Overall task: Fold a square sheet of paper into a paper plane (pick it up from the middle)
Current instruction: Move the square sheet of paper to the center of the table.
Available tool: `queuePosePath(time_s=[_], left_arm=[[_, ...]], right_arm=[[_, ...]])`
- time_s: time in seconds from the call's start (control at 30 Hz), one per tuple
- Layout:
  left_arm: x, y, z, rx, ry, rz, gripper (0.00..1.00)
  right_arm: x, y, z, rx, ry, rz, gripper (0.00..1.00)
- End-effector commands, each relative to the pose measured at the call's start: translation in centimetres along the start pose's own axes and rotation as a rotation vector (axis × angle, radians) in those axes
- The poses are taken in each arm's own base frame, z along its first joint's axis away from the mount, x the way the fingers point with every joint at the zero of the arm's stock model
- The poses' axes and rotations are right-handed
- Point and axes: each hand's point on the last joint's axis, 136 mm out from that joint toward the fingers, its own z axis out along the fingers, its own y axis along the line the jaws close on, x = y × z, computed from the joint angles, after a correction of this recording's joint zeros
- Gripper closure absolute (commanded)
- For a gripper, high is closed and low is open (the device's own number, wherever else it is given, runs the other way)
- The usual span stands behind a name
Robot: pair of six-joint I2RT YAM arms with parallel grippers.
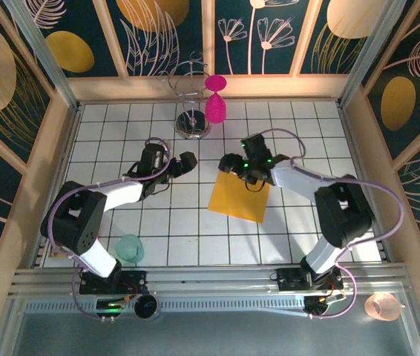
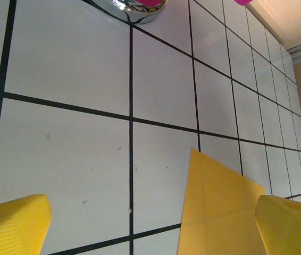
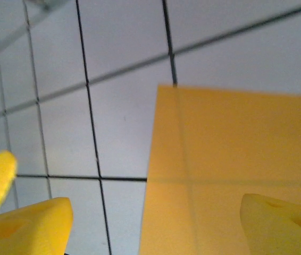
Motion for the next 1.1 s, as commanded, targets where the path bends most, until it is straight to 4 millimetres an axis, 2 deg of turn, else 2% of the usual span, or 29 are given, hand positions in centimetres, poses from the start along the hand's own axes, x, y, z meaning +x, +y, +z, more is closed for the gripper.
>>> queuePosePath(time_s=[0.0,0.1,0.3,0.5,0.6,0.7,0.87,0.97,1.07], left_arm=[[0.1,-1.4,0.1,0.045,0.039,0.016,0.04],[0.8,-2.1,0.2,0.079,0.074,0.013,0.05],[2.2,-3.3,0.6,0.092,0.12,0.03,0.06],[2.9,-3.7,1.3,0.09,0.14,0.034,0.05],[2.7,-3.0,1.4,0.057,0.125,0.032,0.05],[2.3,-2.4,1.1,0.01,0.101,0.035,0.04],[1.6,-1.7,0.3,-0.046,0.066,0.026,0.05],[2.0,-2.1,0.4,-0.036,0.103,0.042,0.11],[2.7,-2.4,1.0,-0.029,0.165,0.051,0.18]], right_arm=[[0.0,-4.6,-0.6,0.094,-0.008,0.141,0.19],[1.1,-7.2,-0.5,0.133,0.025,0.218,0.21],[3.2,-9.6,0.0,0.192,0.074,0.276,0.22],[3.9,-10.0,1.4,0.204,0.119,0.277,0.23],[3.9,-9.5,2.5,0.201,0.143,0.244,0.23],[3.6,-8.2,3.9,0.172,0.167,0.189,0.24],[2.7,-3.5,6.4,0.034,0.201,0.06,0.27],[0.9,-1.3,6.3,-0.012,0.166,-0.036,0.31],[-1.2,-0.3,4.6,-0.029,0.095,-0.066,0.32]])
